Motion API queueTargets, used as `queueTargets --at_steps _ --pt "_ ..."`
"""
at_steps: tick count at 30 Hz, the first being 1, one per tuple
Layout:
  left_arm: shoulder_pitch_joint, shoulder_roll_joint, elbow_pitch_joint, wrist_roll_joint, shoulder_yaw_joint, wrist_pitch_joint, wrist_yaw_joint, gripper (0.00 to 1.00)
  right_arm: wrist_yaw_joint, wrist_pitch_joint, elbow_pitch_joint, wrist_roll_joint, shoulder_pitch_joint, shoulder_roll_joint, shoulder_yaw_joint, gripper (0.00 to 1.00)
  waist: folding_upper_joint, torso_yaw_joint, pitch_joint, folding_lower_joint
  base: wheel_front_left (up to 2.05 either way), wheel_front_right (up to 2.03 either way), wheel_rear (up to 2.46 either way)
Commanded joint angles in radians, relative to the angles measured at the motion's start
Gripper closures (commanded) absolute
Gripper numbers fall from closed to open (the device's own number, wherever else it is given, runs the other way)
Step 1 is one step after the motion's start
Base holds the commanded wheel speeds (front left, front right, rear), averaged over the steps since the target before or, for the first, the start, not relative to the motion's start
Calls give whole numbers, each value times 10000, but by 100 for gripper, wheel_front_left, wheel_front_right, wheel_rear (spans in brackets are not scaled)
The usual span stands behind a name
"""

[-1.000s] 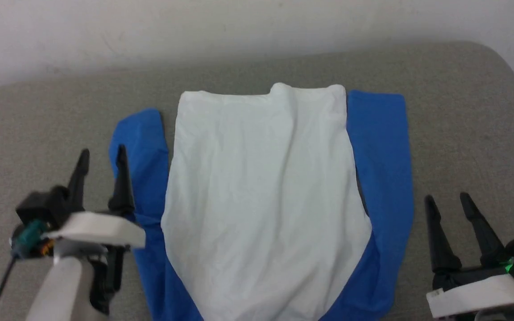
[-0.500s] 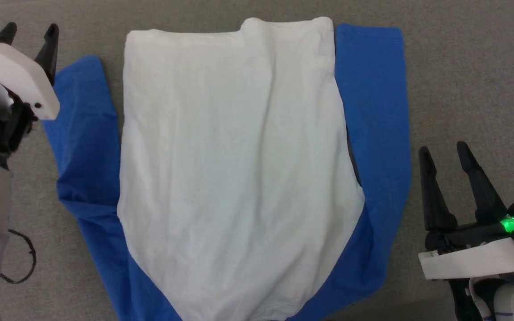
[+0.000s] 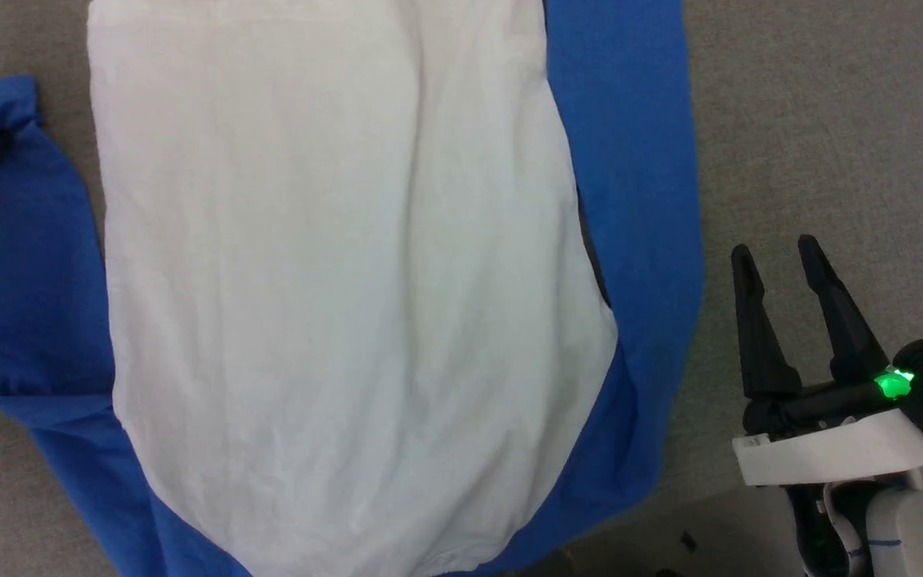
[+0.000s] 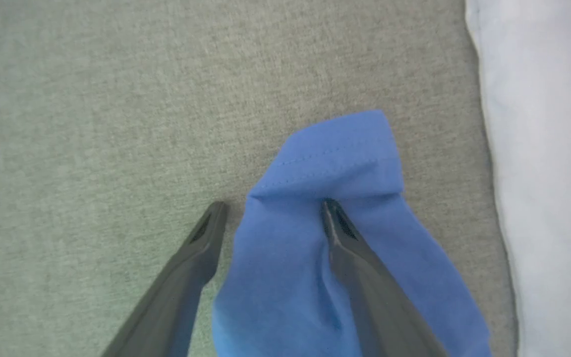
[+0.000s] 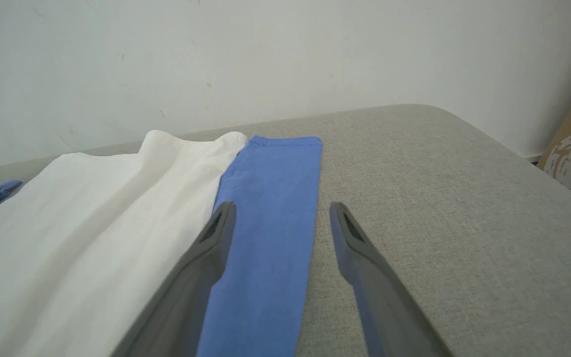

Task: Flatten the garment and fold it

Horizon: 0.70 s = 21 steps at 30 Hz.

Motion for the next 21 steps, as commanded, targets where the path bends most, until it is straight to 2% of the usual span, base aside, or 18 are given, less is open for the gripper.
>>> queueTargets --at_steps 1,2,3,4,9,17,21 --pt "620 -33 436 84 -253 457 160 0 -9 -48 32 67 -145 29 23 0 0 -223 215 4 0 0 0" --pt "740 -54 462 43 -300 755 212 19 -9 -51 53 65 -152 29 25 0 0 -224 215 4 0 0 0" --pt "830 -86 424 -5 -314 932 266 66 -9 -38 73 75 -159 29 35 0 0 -224 224 4 0 0 0" --pt "925 -126 364 -53 -330 1037 289 100 -9 -22 88 91 -174 29 46 0 0 -222 224 4 0 0 0" --pt "1287 -229 -155 49 -389 349 405 100 -9 63 168 33 -198 29 0 0 0 -108 -45 4 0 0 0" --pt "1453 -666 -928 467 -237 -2379 953 100 -9 359 103 -172 209 29 -516 0 0 603 -1394 4 0 0 0" --pt "1612 -834 -1505 624 -234 -3276 1165 100 -9 583 -9 -236 590 29 -770 0 0 1017 -2181 4 0 0 0"
